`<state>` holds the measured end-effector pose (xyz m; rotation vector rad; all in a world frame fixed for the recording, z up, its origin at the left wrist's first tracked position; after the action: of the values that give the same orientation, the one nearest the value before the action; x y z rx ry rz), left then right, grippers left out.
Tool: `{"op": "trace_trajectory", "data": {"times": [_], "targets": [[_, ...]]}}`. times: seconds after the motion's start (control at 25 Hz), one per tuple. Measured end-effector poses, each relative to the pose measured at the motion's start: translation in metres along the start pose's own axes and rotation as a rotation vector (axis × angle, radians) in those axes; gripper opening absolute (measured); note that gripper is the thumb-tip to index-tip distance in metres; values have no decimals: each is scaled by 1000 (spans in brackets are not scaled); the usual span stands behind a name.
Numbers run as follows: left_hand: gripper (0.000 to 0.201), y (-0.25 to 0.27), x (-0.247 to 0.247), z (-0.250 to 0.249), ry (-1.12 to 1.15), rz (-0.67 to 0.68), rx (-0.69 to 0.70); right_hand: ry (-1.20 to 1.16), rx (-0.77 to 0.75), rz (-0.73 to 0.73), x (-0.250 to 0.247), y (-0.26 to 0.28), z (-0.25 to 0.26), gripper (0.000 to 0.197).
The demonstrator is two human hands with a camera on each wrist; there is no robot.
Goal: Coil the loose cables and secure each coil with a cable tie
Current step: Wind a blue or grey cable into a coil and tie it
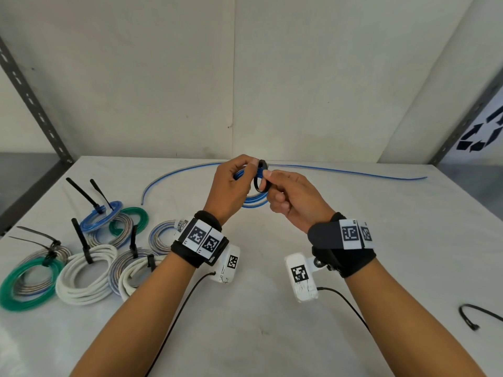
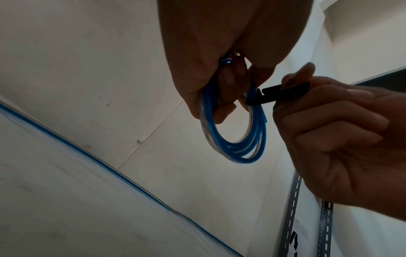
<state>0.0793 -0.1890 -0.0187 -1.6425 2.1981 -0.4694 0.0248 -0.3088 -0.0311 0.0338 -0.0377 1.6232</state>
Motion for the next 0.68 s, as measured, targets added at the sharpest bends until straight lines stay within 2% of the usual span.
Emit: {"op": "trace_trajectory", "data": {"times": [0.36,0.52,0.68], "targets": [[27,2,5,5,42,4,-30,-21,14,-17,-6,-2,-7,34],[27,4,6,7,-3,22,-19,-7,8,-16,-5,-2,-7,34],[27,7,14,5,-55,65,5,-96,37,-61,-16,-2,-7,36]]}}
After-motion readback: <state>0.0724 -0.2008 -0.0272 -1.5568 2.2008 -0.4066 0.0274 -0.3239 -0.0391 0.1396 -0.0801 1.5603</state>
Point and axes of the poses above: each hand's wrist, its own y-axis away from the middle knuckle, its own x-axis out of the palm, z = x × y, the point moved 8 cm from there along -y, towards the middle knuckle, and after that the axes turned 4 degrees about y, right-handed, at the moved point
